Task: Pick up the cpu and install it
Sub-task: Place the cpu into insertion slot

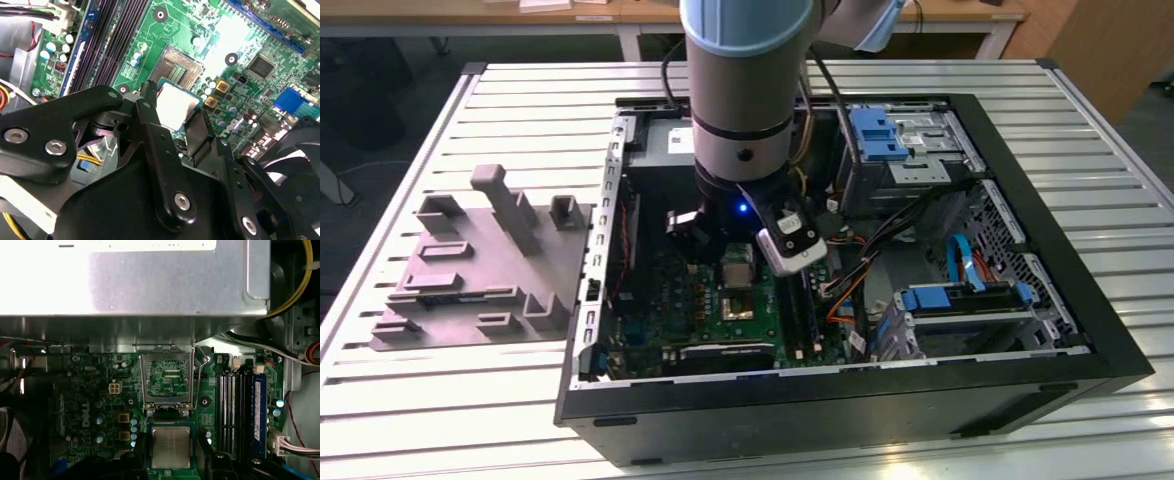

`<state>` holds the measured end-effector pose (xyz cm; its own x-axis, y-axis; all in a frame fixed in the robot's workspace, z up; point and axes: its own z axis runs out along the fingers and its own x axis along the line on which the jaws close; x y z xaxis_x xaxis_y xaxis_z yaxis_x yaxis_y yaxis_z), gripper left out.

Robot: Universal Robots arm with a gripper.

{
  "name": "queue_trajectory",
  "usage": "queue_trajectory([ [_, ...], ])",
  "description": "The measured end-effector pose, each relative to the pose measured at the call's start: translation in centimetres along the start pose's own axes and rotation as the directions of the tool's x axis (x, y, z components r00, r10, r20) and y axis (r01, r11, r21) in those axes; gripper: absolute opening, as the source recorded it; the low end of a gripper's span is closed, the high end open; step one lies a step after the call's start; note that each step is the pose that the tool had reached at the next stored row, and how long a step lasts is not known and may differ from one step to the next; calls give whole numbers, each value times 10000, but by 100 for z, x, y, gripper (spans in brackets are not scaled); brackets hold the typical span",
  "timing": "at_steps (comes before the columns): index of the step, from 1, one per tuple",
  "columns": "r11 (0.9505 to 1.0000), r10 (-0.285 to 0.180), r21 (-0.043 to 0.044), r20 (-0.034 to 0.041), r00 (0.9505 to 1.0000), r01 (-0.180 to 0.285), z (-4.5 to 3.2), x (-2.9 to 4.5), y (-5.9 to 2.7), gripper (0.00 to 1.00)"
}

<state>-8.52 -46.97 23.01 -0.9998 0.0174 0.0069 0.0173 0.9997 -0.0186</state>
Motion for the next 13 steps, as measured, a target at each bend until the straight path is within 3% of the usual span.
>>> queue_trajectory([
  [6, 10000, 3, -3, -10, 10000, -3, 94, 0, -34, 47],
  [13, 10000, -19, -6, -70, 10000, 19, 215, -1, -79, 47],
])
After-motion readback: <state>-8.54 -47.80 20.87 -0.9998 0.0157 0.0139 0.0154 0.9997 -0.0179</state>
